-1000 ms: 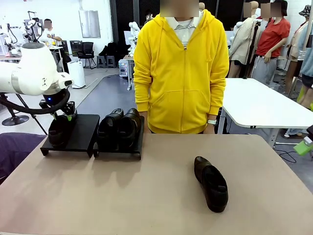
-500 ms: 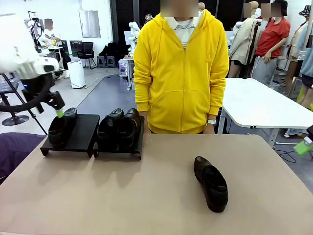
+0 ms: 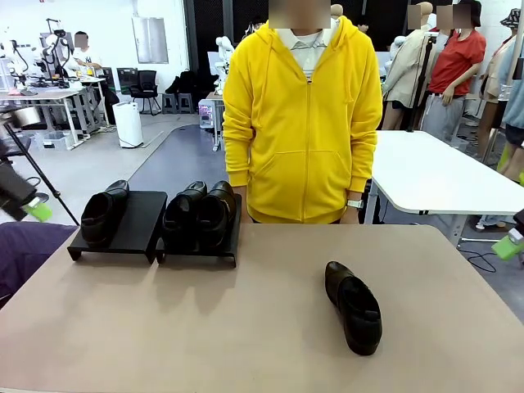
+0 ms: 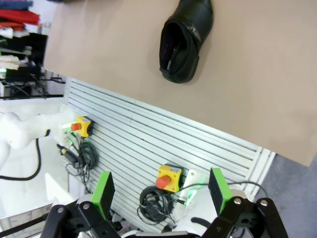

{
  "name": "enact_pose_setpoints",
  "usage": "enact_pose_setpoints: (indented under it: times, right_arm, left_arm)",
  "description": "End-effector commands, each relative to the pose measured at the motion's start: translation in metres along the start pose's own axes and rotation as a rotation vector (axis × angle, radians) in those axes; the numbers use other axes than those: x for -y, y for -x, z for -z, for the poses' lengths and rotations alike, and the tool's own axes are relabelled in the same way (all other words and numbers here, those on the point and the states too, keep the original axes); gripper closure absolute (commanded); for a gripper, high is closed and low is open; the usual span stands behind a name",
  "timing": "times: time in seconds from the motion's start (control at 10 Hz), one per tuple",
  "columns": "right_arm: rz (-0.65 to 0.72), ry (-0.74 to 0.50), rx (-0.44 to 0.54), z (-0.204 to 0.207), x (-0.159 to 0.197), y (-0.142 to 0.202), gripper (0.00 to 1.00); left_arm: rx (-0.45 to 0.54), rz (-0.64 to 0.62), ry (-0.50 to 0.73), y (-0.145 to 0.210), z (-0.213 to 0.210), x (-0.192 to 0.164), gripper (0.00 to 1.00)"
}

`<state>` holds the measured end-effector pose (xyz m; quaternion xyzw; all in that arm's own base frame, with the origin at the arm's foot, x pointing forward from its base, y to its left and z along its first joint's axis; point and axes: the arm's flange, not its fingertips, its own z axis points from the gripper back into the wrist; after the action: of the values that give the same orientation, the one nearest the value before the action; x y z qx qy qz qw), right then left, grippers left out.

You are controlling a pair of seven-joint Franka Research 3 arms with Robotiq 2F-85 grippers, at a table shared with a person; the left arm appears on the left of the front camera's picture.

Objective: Organize the shoes by placing them on the stand.
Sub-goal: Place the Shoe from the middle of the table onto the Shoes Stand, then pick up one Shoe and place it in the middle of the table.

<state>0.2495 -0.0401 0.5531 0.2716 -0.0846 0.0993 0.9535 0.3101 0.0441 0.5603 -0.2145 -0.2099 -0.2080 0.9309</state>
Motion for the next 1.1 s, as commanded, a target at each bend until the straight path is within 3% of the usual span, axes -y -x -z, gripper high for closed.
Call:
enact_pose_setpoints:
  times: [0.0,0.1,0.2,1.0]
  right_arm:
    - [0.005,-0.019,0.003,-0.004,-0.005,-0.001,0.0]
    - [0.005,-0.019,0.003,-0.004,-0.005,-0.001,0.0]
    - [0.005,-0.019,0.003,-0.004,-0.005,-0.001,0.0]
    - [0.005,-0.019,0.003,-0.004,-0.005,-0.001,0.0]
  left_arm:
    - [0.176,-0.082,0.075,0.03,0.001,-0.024,0.0]
    - [0.11,-0.153,0.104,0.015,0.003,-0.056,0.0]
    - [0.091,-0.061,0.038,0.028,-0.001,-0.009,0.0]
    - [0.091,-0.061,0.038,0.028,-0.001,-0.009,0.0]
